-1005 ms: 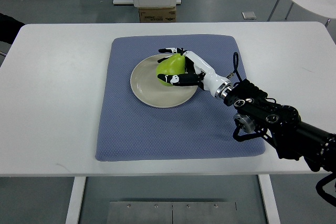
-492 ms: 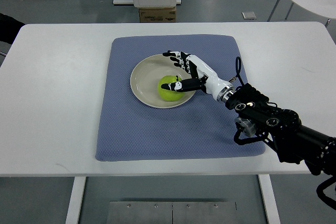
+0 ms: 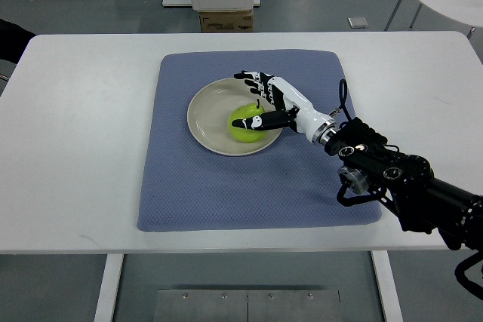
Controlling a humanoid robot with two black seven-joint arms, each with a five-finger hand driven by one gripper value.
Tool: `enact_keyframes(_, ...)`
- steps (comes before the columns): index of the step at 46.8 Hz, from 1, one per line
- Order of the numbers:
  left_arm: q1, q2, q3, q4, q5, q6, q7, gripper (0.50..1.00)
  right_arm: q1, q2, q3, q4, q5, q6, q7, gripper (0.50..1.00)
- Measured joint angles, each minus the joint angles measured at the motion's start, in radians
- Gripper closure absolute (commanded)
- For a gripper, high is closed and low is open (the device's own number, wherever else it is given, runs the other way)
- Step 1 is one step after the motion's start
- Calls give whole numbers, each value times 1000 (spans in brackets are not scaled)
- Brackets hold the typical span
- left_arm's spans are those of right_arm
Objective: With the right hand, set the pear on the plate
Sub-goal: 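Lower the pear onto the plate center with the right hand, then open the right hand and withdraw it away from the plate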
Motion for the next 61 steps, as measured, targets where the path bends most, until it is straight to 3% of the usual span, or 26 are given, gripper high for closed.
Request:
enact_keyframes(15, 0, 0, 0, 0, 0, 0, 0, 500, 0, -6, 5, 6, 1, 40, 10, 505)
enact_keyframes(42, 0, 0, 0, 0, 0, 0, 0, 500, -4, -168, 40, -8, 6, 45, 11, 505)
enact_keyframes(50, 0, 0, 0, 0, 0, 0, 0, 500, -10, -175, 70, -48, 51, 26, -6, 505)
enact_keyframes(61, 0, 0, 0, 0, 0, 0, 0, 500, -38, -157, 230, -82, 67, -28, -89, 505)
